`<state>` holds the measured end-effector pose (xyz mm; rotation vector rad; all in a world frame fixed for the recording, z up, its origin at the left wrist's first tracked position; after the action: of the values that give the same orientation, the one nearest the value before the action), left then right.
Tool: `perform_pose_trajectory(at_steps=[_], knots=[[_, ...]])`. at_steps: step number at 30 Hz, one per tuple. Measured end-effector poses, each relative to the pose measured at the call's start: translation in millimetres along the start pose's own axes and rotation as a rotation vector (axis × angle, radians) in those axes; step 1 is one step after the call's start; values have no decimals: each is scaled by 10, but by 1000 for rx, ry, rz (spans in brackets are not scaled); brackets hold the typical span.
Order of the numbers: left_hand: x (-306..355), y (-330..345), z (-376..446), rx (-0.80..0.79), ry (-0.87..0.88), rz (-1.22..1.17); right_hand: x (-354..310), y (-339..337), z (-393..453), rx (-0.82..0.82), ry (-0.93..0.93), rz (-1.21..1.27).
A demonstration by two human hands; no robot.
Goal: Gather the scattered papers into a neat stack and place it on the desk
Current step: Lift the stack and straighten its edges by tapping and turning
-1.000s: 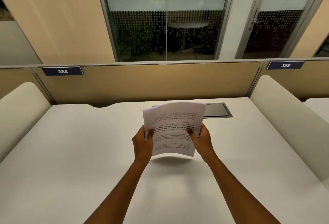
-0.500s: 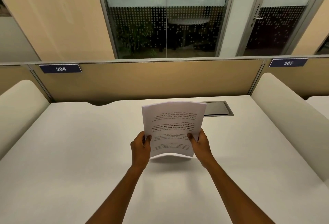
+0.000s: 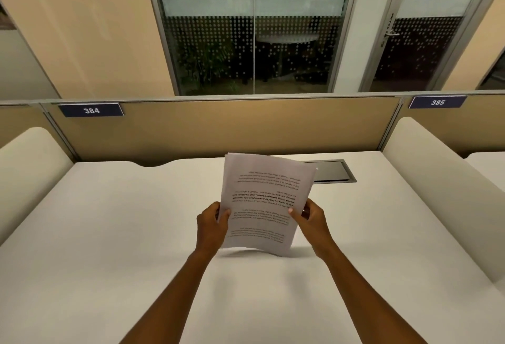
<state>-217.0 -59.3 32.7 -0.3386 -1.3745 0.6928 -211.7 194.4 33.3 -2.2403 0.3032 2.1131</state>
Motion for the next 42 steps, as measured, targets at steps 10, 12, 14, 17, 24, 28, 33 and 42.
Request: perform_pose_trajectory(at_steps=[10, 12, 14, 17, 24, 28, 33, 42], knots=[[382, -442, 548, -18, 209, 186, -275, -239, 176, -49, 71, 225], [463, -514, 610, -33, 266, 225, -288, -282, 183, -54, 74, 187], [545, -578, 676, -51, 331, 293, -302, -318, 185, -58, 67, 104], [680, -659, 744, -80, 417, 404, -337, -342, 193, -76, 32, -73], [874, -584, 687, -148, 586, 638, -495, -195, 199, -137, -77, -227], [891, -485, 589, -179, 580, 622, -547, -104, 145, -166, -110, -204], [838, -464, 544, -119, 579, 537, -490, -116, 112, -112, -131, -135], [118, -731, 463, -154, 109, 161, -219, -355, 80, -63, -38, -79]])
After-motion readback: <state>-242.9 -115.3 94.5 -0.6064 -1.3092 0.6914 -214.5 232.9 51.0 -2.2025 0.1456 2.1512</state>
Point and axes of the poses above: each hand's wrist, its own z-axis towards the middle knuckle, its own y-axis out of the palm, x = y × z, the point moved 1 cm from there along z, towards the middle knuckle, and after that the axes turned 12 degrees about z, right-handed, at the moved point
